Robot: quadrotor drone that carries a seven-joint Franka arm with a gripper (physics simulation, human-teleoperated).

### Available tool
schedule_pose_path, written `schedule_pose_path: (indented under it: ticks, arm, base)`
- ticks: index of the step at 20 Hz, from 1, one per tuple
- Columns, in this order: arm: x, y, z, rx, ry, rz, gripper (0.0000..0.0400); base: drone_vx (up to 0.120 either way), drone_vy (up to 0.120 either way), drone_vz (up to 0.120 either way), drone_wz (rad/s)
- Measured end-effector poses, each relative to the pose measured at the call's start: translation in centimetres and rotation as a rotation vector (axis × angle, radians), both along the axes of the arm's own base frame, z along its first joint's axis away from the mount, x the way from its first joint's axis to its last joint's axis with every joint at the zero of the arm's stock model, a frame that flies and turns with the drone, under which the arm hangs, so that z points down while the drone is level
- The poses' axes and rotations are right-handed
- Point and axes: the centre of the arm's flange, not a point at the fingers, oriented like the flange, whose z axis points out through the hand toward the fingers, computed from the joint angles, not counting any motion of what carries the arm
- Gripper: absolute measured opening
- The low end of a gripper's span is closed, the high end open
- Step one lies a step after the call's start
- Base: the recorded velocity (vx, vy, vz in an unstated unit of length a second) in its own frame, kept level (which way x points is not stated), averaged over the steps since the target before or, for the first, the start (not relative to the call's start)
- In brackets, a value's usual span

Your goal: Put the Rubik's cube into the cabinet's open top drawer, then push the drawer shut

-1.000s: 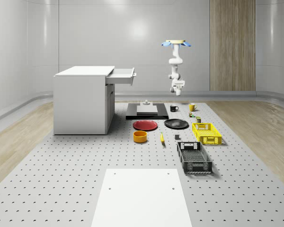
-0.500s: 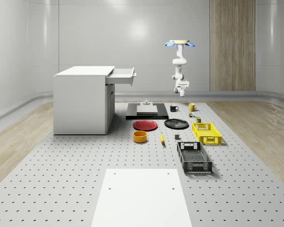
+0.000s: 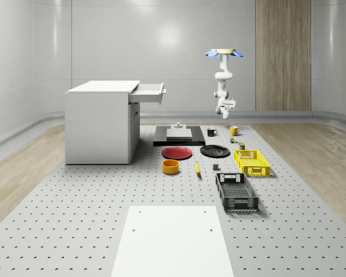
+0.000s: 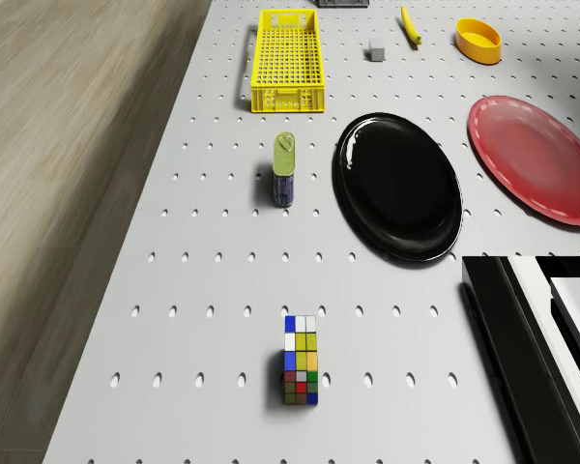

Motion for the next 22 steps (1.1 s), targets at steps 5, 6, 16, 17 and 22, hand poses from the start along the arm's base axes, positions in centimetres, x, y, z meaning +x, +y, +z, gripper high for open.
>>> schedule_pose_path:
  ticks: [5,6,16,17,22]
  arm:
    - [0.0,1.7,-0.4,-0.171,-0.004,-0.005,0.0400]
    - [0.0,2.2,-0.6,-0.226,-0.004,-0.007,0.0400]
    - [0.2,8.6,-9.9,-1.435,-0.005,-0.044,0.0400]
    - [0.3,8.4,-11.6,-1.609,-0.004,-0.050,0.0400]
    - [0.5,4.8,-17.7,-2.342,0.000,-0.074,0.0400]
  base:
    - [0.120,0.040,0.000,0.000]
    - [0.120,0.000,0.000,0.000]
    - [0.120,0.000,-0.096,0.000]
    - [0.120,0.000,-0.120,0.000]
    - [0.120,0.000,-0.120,0.000]
